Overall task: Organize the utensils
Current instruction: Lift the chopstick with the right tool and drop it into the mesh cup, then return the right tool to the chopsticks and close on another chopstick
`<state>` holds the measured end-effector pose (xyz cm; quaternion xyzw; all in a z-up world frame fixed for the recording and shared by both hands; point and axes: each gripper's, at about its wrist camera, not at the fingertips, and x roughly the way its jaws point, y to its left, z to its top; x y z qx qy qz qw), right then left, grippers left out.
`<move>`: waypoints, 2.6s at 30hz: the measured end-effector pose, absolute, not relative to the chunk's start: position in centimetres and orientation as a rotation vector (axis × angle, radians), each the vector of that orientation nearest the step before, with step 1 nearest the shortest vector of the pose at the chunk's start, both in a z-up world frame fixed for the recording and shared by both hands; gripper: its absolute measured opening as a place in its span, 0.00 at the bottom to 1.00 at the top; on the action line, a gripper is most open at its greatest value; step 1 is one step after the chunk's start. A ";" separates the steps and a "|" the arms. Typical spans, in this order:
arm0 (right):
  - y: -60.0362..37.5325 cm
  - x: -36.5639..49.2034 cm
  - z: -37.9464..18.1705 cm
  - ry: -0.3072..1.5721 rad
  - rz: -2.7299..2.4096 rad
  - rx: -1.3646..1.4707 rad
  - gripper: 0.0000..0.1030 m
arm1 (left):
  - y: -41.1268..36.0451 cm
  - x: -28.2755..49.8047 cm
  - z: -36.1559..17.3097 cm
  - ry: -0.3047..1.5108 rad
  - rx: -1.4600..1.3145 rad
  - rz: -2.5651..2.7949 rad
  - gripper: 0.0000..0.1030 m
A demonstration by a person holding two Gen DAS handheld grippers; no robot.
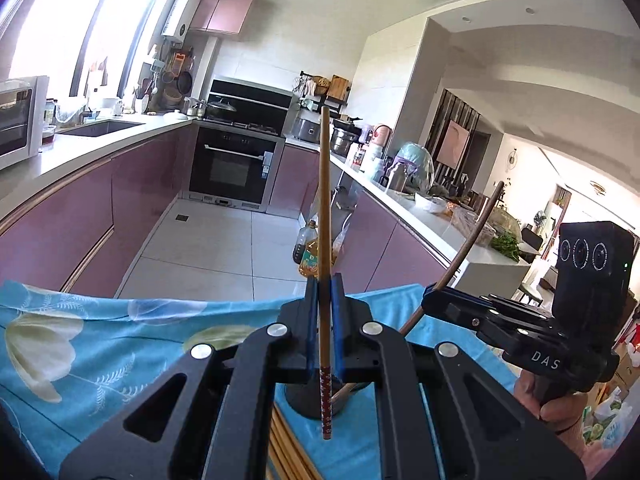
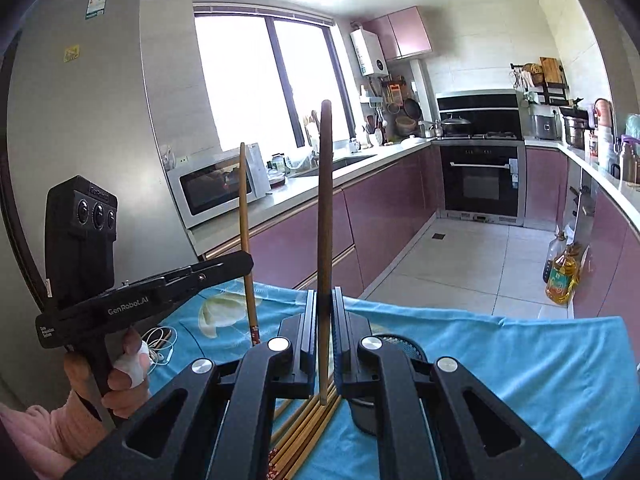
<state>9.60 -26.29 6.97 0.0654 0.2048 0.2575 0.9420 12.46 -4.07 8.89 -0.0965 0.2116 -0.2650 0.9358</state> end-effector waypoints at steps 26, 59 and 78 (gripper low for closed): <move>-25.7 16.9 1.9 0.707 0.461 0.059 0.06 | -11.5 19.8 0.2 0.563 -0.100 -0.501 0.07; -25.7 12.0 1.8 0.578 0.482 0.099 0.36 | -8.4 16.8 1.7 0.547 0.036 -0.481 0.46; -22.4 8.1 -4.6 0.762 0.571 0.114 0.39 | -0.2 9.5 -5.8 0.665 0.040 -0.363 0.53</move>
